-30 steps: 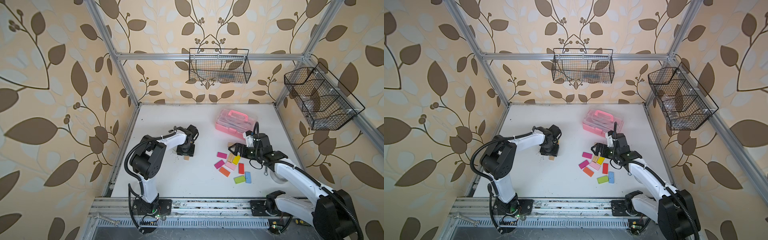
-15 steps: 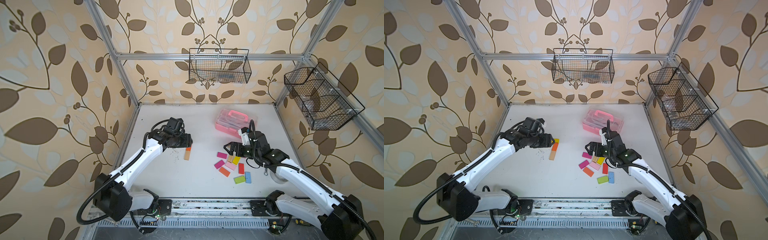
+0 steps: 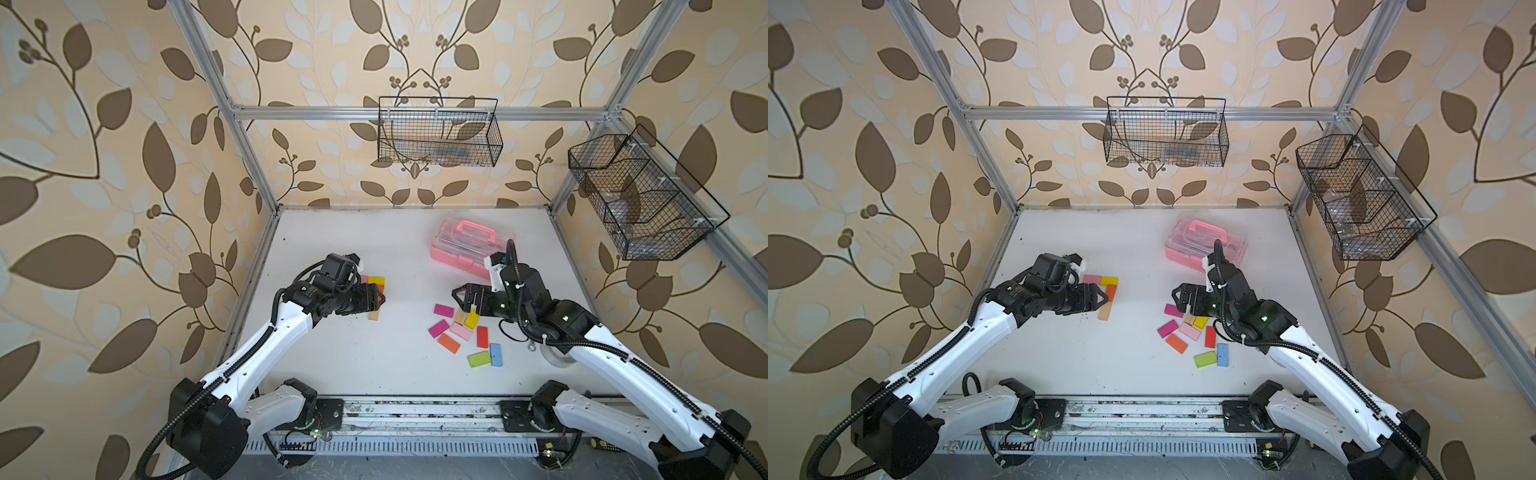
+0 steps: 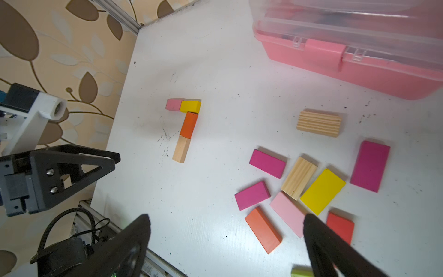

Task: Assemble the number 7 with building blocks
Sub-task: Pick up the building block from the center of the board.

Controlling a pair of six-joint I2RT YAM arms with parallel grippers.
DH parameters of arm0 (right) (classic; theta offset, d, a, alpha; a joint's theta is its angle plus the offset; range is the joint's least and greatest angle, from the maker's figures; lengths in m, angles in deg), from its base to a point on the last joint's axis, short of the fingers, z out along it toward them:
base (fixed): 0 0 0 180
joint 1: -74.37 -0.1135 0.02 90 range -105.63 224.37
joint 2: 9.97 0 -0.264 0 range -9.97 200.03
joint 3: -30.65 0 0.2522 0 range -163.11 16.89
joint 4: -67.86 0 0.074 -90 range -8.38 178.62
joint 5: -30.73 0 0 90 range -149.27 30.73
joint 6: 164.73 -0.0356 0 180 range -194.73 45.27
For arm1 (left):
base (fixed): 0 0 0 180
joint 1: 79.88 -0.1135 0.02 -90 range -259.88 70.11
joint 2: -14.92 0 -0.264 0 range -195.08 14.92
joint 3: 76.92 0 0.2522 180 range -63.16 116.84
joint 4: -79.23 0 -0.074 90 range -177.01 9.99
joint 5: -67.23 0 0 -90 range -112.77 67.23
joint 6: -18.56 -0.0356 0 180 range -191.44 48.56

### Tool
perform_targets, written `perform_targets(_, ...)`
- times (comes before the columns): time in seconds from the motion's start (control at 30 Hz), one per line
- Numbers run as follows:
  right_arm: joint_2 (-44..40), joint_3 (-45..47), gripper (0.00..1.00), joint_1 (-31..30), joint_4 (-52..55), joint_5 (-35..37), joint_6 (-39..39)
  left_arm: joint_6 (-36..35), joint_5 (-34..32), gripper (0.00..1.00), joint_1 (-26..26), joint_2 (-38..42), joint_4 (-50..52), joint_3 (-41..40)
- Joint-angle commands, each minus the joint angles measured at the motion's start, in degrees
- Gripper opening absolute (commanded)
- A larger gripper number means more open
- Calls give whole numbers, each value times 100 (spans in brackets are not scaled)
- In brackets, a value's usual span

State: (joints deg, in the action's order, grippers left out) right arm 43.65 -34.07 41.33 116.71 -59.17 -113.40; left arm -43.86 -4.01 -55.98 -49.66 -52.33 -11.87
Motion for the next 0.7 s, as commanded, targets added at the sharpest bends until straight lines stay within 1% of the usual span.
perform_targets(0.0, -164, -9, 100, 313, 589, 139, 179, 13, 443, 76, -61, -236, -338, -134)
perform_targets(0.13, -167, 261, 100, 1083, 504, -317, 439, -83, 739, 82, -61, -542, -402, -174)
perform_targets(0.2, -32, 420, 100, 1527, 287, -670, 547, -114, 757, 83, -61, -697, -362, -180)
perform_targets(0.27, 187, 523, 99, 1802, 46, -903, 640, -99, 726, 84, -61, -824, -360, -196)
perform_targets(0.37, 736, 526, 99, 1957, -224, -996, 868, -16, 752, 84, -61, -1059, -431, -224)
perform_targets(0.47, 1272, 430, 99, 2012, -417, -1093, 1112, 299, 786, 84, -12, -1319, -650, -240)
perform_targets(0.53, 1558, 360, 99, 2069, -527, -1133, 1281, 547, 693, 84, 159, -1403, -887, -272)
perform_targets(0.67, 2032, 132, 99, 2212, -596, -1134, 1626, 1011, 219, 84, 667, -1606, -1275, -235)
